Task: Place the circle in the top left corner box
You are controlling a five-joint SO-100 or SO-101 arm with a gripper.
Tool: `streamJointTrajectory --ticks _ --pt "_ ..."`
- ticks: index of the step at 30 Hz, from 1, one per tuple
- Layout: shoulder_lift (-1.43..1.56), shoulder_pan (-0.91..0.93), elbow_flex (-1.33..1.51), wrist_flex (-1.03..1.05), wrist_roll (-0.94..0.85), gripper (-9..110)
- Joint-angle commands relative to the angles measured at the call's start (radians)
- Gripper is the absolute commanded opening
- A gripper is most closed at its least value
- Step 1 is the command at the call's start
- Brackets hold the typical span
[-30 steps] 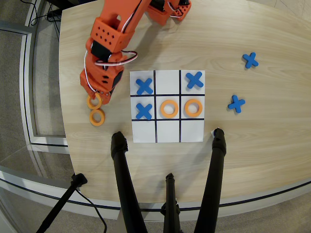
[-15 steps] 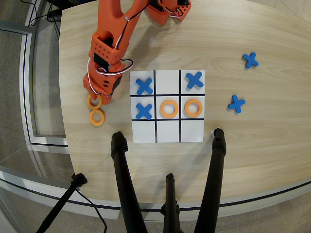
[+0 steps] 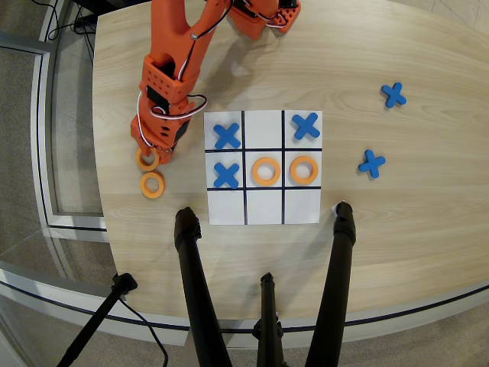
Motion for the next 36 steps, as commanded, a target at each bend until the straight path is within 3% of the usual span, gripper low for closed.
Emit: streamJointTrajectory --ticks 1,9,21,36 --pt "0.003 0.025 0.040 0.003 -0.012 11" --pt "0.110 0.100 0.314 -0.201 -0.034 11" --pt "0.244 0.147 0.147 0.489 -0.054 9" --pt "0.250 0.156 0.097 0.629 -0.063 0"
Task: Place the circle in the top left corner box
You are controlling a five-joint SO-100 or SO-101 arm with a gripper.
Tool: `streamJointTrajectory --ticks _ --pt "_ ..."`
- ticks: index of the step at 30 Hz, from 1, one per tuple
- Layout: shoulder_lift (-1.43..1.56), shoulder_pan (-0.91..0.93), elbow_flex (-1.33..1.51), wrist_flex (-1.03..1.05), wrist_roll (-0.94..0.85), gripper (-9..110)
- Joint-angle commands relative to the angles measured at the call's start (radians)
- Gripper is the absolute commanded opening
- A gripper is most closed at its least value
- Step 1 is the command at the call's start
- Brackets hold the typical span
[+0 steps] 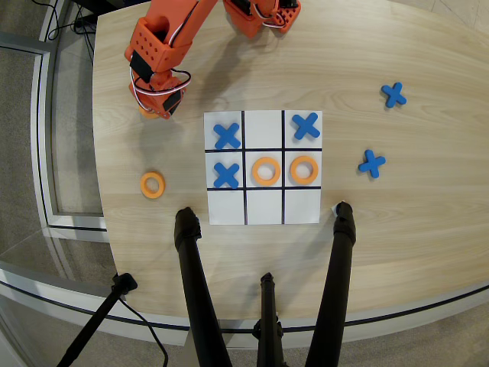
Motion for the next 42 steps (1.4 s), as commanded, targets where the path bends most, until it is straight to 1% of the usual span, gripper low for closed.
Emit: streamJointTrajectory --ticks 1,3,6,8,11,15,17,21,24,25,31,36,42 --pt "0.020 0.006 -0.005 0.057 0.011 0" --pt "0.083 -0.032 -0.012 0.083 0.055 0" --pt "0.238 -0.130 -0.032 0.081 0.156 0" --pt "0.353 -0.204 -0.025 0.080 0.189 0" --pt "0.525 -0.350 0.057 0.041 0.256 0" --pt "0.669 -0.566 0.127 0.026 0.279 0" --pt "0.724 -0.673 0.204 -0.061 0.282 0" --pt "0.759 -0.864 0.362 -0.321 0.296 0" --pt "0.715 -0.966 0.434 -0.537 0.337 0" --pt "0.690 -0.992 0.434 -0.572 0.359 0" --pt "0.431 -1.069 0.265 -0.581 0.434 0" --pt "0.175 -1.065 0.130 -0.661 0.451 0" --pt "-0.092 -1.042 -0.087 -0.678 0.477 0"
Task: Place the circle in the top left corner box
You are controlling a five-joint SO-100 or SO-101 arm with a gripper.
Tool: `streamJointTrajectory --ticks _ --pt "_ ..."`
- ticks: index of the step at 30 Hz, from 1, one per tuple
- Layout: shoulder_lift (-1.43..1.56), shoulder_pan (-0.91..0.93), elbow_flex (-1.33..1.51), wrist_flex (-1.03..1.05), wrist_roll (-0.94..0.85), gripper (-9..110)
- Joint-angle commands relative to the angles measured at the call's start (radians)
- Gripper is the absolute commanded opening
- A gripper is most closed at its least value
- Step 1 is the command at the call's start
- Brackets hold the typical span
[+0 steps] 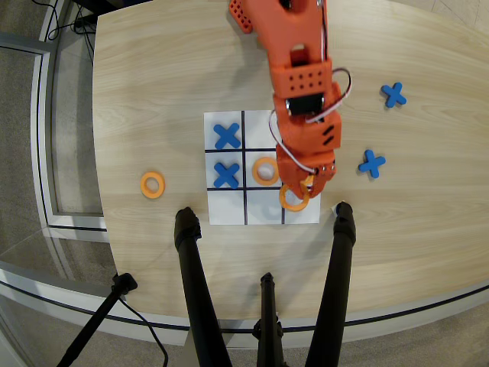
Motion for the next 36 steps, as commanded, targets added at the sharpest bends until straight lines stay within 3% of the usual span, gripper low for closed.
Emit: streamJointTrajectory --ticks 1,11,32,36 --pt "-0.110 0.017 -0.144 -0.012 0.014 0" --pt "-0.301 0.002 -0.287 0.008 0.066 0" --pt "-0.324 -0.029 -0.376 0.133 0.121 0" --pt "-0.316 -0.015 -0.379 0.129 0.121 5"
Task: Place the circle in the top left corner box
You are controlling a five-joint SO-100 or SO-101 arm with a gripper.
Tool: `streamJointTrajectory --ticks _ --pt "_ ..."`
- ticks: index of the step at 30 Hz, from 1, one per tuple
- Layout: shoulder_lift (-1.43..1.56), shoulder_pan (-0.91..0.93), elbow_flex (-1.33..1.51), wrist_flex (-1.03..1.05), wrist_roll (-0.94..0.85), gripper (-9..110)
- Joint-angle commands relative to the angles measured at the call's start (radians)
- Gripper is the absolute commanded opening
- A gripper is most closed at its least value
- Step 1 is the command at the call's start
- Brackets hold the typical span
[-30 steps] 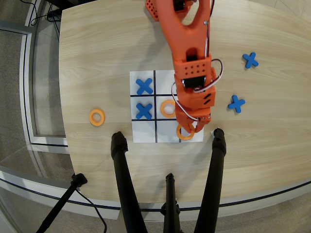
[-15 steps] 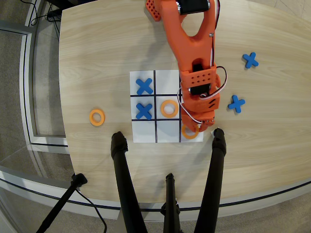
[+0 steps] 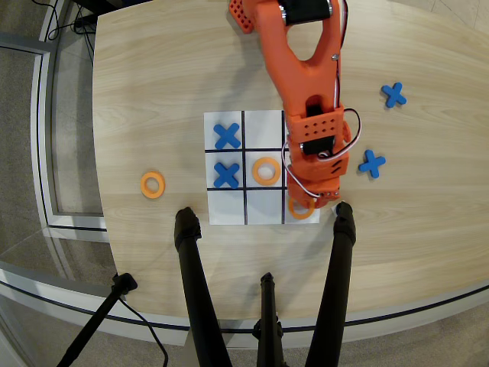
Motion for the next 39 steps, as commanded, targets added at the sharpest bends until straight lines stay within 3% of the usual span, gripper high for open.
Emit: streamJointTrajectory --ticks 1,11,17,22,31,39 --pt "0.018 0.018 -0.037 -0.002 -0.003 6" --pt "0.097 0.028 -0.009 0.012 -0.005 11" --pt "0.264 0.055 -0.017 0.195 -0.006 11" --pt "0.641 0.106 0.163 0.436 -0.074 11" --pt "1.598 0.199 0.914 0.706 -0.311 11" --pt "2.046 0.209 1.152 1.086 -0.347 10"
